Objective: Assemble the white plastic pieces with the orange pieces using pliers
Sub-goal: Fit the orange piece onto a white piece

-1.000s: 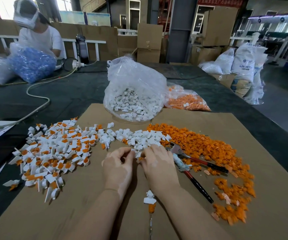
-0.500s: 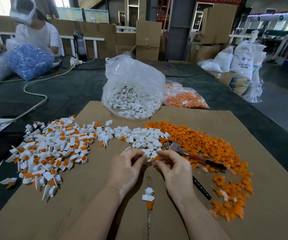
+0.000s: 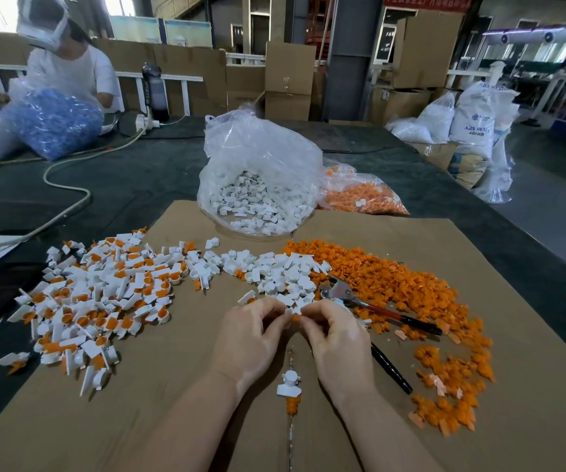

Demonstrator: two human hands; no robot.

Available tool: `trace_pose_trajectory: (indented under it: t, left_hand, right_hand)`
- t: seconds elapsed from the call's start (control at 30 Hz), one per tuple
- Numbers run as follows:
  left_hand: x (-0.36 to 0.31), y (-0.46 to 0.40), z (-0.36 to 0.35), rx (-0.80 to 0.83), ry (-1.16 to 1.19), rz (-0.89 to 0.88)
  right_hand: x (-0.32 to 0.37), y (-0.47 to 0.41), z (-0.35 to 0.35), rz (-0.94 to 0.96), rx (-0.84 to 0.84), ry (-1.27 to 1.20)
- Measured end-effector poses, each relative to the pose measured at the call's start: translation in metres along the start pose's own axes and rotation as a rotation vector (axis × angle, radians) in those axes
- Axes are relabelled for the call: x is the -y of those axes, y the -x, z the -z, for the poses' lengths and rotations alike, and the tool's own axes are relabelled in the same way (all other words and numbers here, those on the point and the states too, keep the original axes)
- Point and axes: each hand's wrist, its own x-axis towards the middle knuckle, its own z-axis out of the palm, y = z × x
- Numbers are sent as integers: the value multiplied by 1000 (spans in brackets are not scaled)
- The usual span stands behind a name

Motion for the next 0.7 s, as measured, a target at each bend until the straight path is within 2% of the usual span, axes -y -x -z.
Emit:
trace_pose_trajectory:
  t: [0.13,0.2,0.37,0.7]
  left_hand:
    - [-2,3,0,13,-46,-13]
    - [-3,2,0,34,3,28]
    - [-5,-2,4,113,138,151]
    - [-4,-2,2,168,213,198]
  right_hand:
    - [3,2,0,120,-52,78]
    - [4,3,0,150,-64,89]
    - [2,3,0,138,-47,84]
    - [-2,1,-2,141,12,68]
